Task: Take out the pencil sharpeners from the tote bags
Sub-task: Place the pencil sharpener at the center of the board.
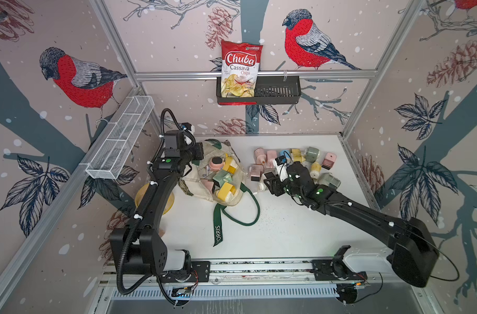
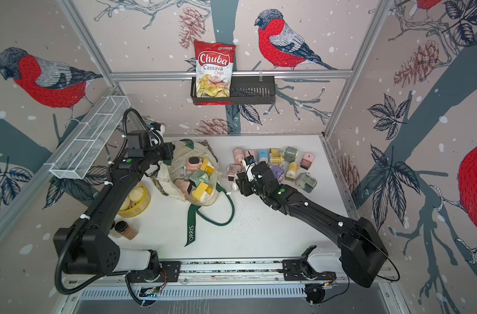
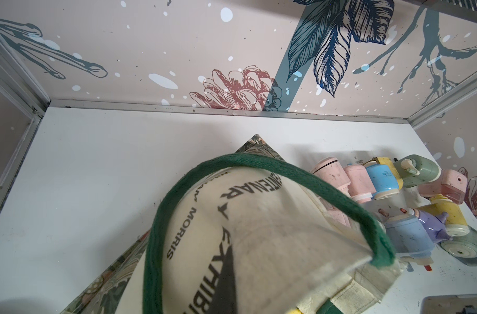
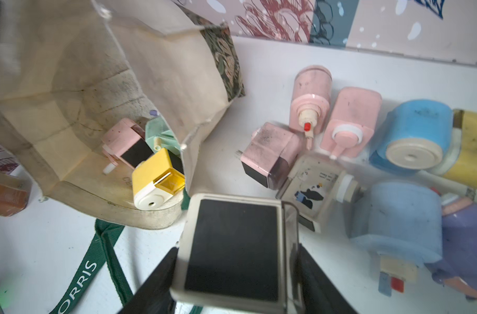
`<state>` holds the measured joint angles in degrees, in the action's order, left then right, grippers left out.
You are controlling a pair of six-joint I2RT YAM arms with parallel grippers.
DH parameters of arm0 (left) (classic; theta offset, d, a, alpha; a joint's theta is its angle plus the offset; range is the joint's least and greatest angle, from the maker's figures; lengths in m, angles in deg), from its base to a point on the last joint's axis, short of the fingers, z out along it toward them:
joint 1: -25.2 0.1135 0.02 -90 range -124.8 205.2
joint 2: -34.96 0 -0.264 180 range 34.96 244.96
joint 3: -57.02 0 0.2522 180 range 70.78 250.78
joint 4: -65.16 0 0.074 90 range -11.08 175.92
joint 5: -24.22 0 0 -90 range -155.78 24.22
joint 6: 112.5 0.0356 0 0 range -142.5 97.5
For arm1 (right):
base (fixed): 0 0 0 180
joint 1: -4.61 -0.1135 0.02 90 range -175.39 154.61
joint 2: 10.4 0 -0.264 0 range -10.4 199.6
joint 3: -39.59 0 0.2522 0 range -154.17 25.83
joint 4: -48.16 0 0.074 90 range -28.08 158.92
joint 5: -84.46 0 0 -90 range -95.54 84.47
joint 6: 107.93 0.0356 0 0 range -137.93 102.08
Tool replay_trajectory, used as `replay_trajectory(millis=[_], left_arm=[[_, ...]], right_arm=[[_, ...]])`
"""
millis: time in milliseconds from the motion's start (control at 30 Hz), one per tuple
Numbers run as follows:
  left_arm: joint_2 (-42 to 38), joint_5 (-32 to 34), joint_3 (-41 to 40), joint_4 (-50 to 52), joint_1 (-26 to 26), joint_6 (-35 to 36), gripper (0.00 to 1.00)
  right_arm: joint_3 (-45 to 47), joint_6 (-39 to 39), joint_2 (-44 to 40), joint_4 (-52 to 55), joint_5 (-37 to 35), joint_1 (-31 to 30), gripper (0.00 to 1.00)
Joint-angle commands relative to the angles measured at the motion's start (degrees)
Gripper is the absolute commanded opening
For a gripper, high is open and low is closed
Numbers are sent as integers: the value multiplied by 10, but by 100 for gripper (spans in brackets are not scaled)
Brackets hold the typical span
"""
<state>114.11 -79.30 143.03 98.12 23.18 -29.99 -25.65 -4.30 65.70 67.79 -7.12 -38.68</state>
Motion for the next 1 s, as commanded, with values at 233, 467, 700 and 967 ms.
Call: replay_trajectory(millis=[233, 467, 700, 967], left_arm=[[-3, 65, 18, -21, 1, 1, 0], [-5, 58, 16, -23, 1, 1, 0], [-7, 57, 17, -23, 1, 2, 0], [-7, 56, 16, -24, 1, 2, 0]], right_arm=[[-71, 19, 92, 88, -26, 2, 35], [-111, 20, 160, 123, -30, -17, 35], [-164, 23, 232, 153, -32, -46, 36], [-206, 40, 293, 170, -31, -50, 39]])
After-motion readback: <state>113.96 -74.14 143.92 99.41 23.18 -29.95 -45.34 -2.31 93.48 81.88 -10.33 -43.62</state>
